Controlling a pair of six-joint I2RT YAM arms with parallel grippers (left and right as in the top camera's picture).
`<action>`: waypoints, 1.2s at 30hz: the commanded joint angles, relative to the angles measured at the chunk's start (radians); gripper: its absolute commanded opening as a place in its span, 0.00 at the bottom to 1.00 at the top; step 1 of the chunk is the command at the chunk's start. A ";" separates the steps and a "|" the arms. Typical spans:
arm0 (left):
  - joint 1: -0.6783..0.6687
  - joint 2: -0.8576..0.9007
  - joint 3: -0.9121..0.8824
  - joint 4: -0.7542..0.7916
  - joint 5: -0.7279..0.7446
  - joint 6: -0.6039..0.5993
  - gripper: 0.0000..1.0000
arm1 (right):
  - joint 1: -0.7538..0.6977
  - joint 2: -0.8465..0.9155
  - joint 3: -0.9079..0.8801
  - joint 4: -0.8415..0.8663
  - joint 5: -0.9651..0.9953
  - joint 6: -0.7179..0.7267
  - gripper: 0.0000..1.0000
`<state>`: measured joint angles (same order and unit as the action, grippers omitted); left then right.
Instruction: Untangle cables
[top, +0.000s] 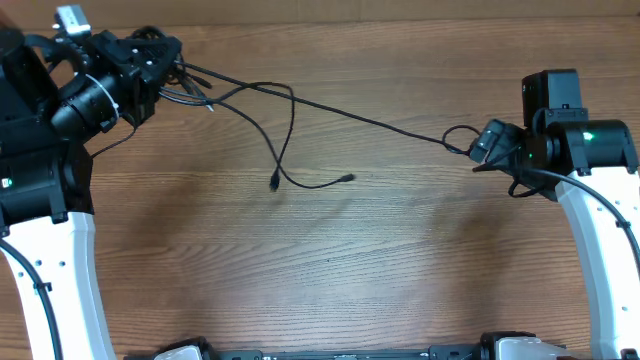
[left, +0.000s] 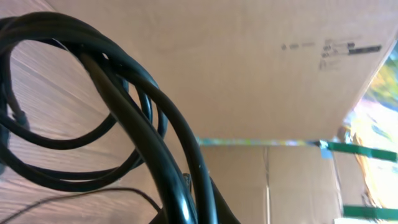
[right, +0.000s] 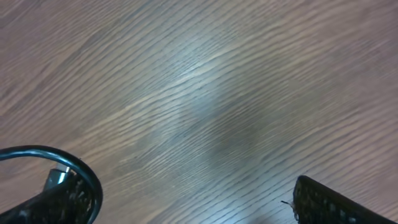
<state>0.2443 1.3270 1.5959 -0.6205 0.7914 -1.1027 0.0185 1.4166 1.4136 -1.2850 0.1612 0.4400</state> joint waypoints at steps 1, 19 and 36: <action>0.026 -0.033 0.022 0.011 -0.085 0.056 0.04 | -0.021 0.002 -0.001 -0.004 0.054 -0.057 1.00; 0.025 -0.031 0.022 0.019 -0.092 0.071 0.04 | -0.021 0.074 -0.001 -0.052 -0.829 -0.755 1.00; -0.093 -0.031 0.022 0.160 0.025 -0.074 0.04 | 0.006 0.074 -0.001 0.001 -0.828 -0.600 1.00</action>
<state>0.1974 1.3258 1.5959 -0.5018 0.7822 -1.1290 0.0040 1.4887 1.4136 -1.2949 -0.6506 -0.1921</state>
